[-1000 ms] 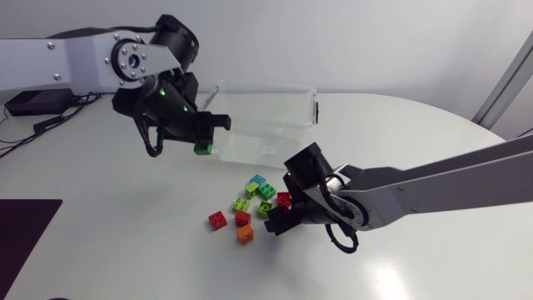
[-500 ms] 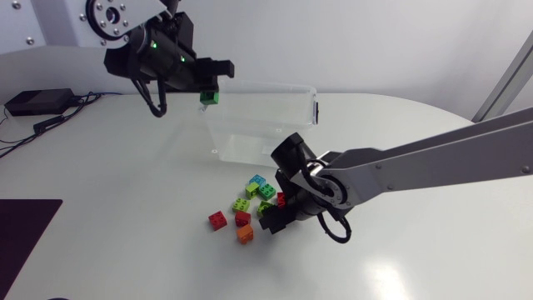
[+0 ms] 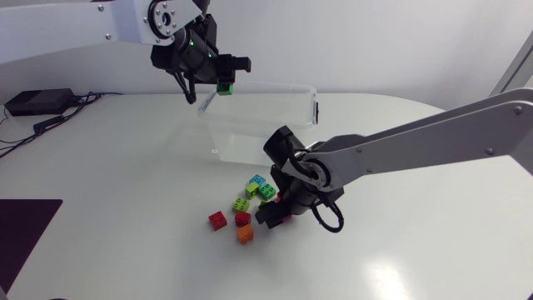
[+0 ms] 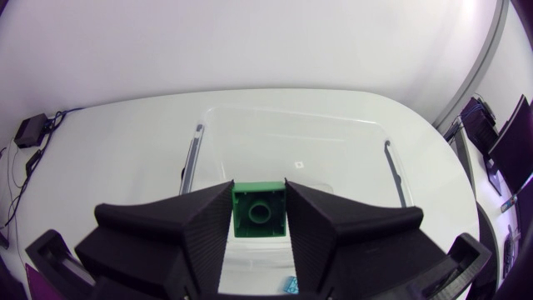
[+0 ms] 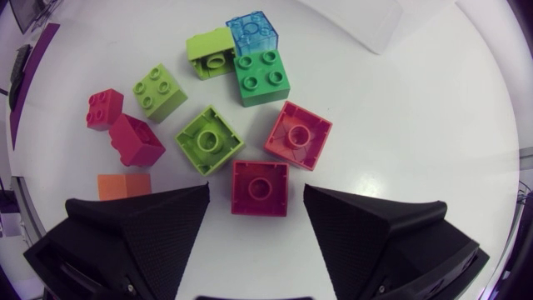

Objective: Place the duplo bricks in the container

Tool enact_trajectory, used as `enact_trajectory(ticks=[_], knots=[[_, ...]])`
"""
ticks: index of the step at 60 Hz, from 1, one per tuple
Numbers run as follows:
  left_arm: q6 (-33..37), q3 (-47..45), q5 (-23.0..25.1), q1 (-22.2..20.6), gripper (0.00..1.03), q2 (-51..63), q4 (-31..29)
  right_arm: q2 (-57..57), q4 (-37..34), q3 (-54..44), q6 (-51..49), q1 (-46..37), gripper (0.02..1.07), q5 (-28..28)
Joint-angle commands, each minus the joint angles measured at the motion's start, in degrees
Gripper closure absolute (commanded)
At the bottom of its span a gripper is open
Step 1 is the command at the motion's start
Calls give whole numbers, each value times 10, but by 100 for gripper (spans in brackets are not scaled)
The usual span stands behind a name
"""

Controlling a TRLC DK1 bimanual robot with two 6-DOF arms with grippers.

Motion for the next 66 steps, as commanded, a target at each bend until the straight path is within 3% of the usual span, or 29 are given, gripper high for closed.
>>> enact_trajectory(ticks=[1, 15, 19, 21, 29, 33, 49, 66], knots=[[11, 39, -5, 8, 82, 28, -1, 21, -16, 18, 12, -9, 34, -2], [12, 121, -4, 15, 81, 100, -30, 62, -39, 42, 10, -18, 45, -9], [11, 137, -4, 16, 78, 112, -41, 67, -35, 38, 9, -19, 56, -8], [10, 143, -4, 17, 69, 116, -47, 66, -31, 34, 8, -21, 63, -9], [10, 159, -4, 20, 20, 129, -77, 49, -22, 16, 3, -22, 64, -9], [9, 160, -5, 21, 9, 128, -88, 36, -19, 9, 1, -22, 65, -7], [6, 137, -4, 31, 5, 56, -127, -45, -36, -15, -1, -21, 66, 9], [49, -28, 16, 32, 5, -103, -127, -126, -76, 28, 4, -32, 66, 27]])
